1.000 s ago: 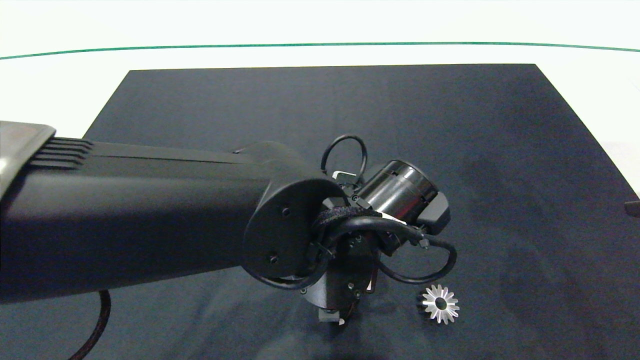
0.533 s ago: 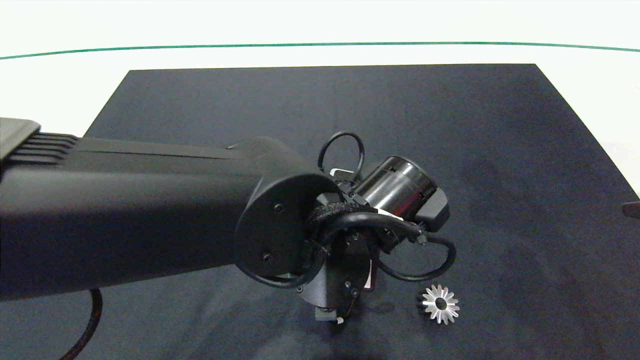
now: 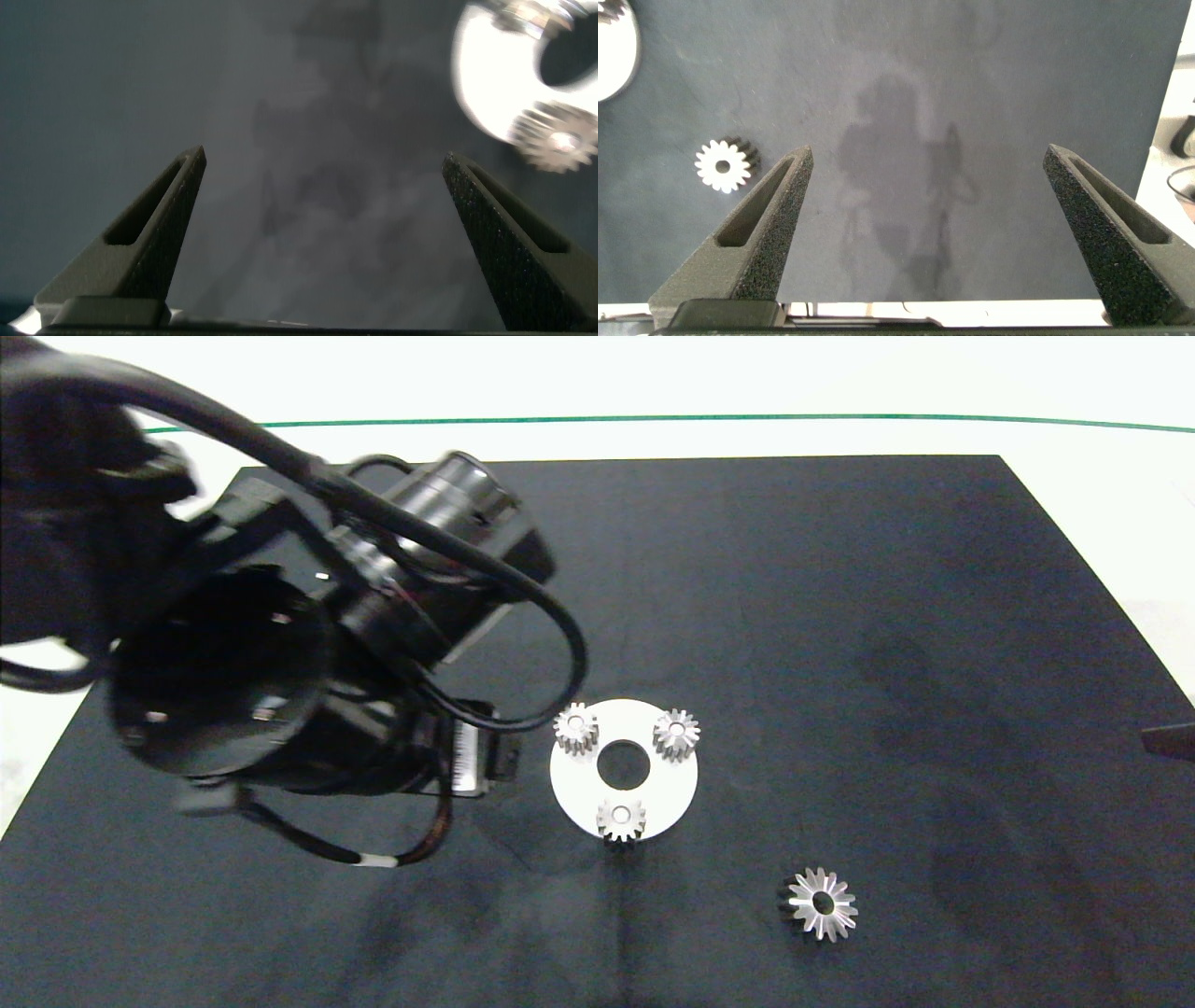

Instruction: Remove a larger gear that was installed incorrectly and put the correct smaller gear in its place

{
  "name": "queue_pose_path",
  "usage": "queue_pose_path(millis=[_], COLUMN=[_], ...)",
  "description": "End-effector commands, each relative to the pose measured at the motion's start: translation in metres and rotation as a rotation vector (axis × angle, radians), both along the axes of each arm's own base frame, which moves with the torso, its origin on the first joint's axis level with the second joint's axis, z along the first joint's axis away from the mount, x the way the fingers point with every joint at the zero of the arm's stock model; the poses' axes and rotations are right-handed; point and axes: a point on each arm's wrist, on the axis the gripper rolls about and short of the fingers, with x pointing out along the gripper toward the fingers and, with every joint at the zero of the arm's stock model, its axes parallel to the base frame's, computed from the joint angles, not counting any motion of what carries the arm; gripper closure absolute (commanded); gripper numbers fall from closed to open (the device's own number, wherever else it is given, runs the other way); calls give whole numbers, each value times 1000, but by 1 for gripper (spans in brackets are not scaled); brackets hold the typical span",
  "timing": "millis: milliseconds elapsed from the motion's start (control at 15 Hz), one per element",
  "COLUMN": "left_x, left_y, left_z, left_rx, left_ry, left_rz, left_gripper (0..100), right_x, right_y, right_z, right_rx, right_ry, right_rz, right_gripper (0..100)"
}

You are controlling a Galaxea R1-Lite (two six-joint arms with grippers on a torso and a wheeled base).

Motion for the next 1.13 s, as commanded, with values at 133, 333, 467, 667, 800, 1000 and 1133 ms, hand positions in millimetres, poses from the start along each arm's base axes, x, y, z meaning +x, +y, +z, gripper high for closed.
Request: queue_pose_path(millis=[133,333,467,667,800,1000,1133], left_x=[-61,-74,-79,-80,-78,-80,-86], left_y=[94,105,109,109,108,110,114], left_z=[35,41,37,34,33,33,34], left_rx=[-120,-117,-105,-97,-101,-100,-90], left_ry=[-119,-128,-123,-116,-120,-123,-133], left_rz=[158,148,141,143,143,140,120], left_gripper=[0,0,0,0,0,0,0], right_x=[6,6,6,6,7,5,3], right_y=[3,3,3,3,3,2,1], right_z=[-8,-16,-17,-18,-17,-19,-22], right_rx=[-26,-42,-55,-60,-64,-84,-90], right_ry=[42,72,76,80,67,57,52], right_rz=[6,6,14,15,9,29,33], right_gripper=[0,0,0,0,0,0,0])
